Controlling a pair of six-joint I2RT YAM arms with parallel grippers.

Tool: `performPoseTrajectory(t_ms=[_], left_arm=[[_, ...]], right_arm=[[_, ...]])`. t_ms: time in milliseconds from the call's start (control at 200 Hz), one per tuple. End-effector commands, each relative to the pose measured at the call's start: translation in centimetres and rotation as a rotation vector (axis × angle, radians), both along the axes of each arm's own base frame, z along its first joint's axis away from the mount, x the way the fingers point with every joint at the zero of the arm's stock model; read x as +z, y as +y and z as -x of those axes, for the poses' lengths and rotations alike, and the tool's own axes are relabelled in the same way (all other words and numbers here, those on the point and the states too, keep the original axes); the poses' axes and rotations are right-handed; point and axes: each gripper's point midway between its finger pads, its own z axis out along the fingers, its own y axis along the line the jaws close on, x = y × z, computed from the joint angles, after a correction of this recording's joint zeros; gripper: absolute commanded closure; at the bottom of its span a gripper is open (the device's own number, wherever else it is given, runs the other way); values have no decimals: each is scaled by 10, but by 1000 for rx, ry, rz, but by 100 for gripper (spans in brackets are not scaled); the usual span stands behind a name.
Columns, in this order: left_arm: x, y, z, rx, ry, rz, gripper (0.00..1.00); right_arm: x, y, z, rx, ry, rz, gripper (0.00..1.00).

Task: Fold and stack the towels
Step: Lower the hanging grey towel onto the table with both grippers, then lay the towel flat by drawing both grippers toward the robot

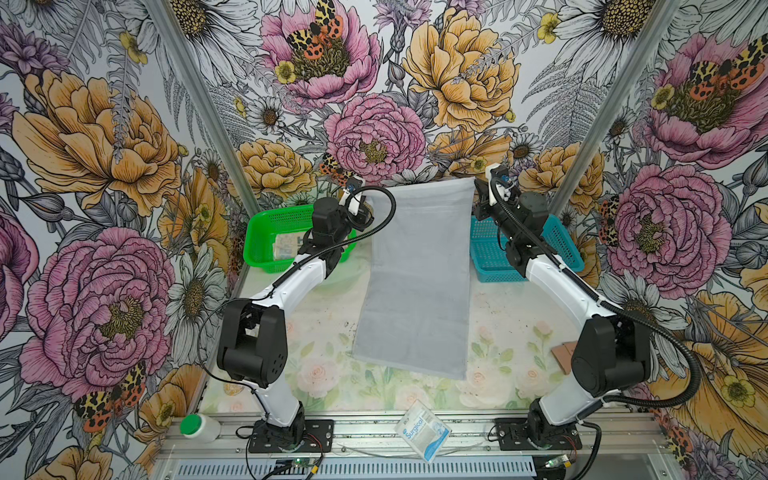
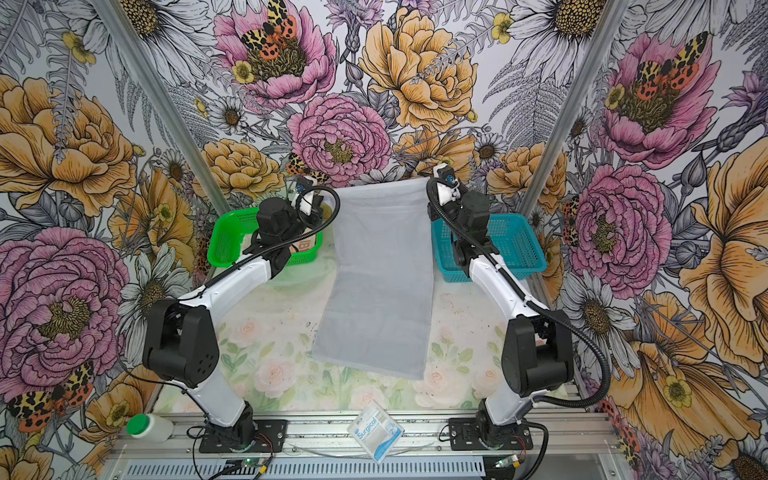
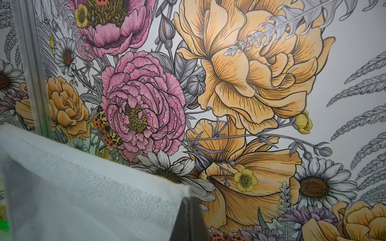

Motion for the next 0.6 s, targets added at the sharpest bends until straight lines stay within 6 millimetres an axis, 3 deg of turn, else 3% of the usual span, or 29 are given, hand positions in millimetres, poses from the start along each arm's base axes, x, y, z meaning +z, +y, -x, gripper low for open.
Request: performPoseTrajectory(t_ms=[0, 125, 145, 295, 595], left_arm=[[21, 21, -10, 112, -133, 24, 100], [18, 27, -23, 157, -168, 13, 100], [1, 26, -33, 167, -140, -2, 100], [-14, 31, -60, 232, -129, -28, 100], [-73, 6, -111, 179, -20, -52, 100]], right_arm=[[-4, -12, -15, -28, -41, -45, 100], [-25, -13, -37, -44, -14, -35, 100], [-28, -14, -40, -47, -10, -33, 100], [-42, -15, -68, -73, 22, -17, 100], [-61, -19, -106, -129, 47, 54, 100]])
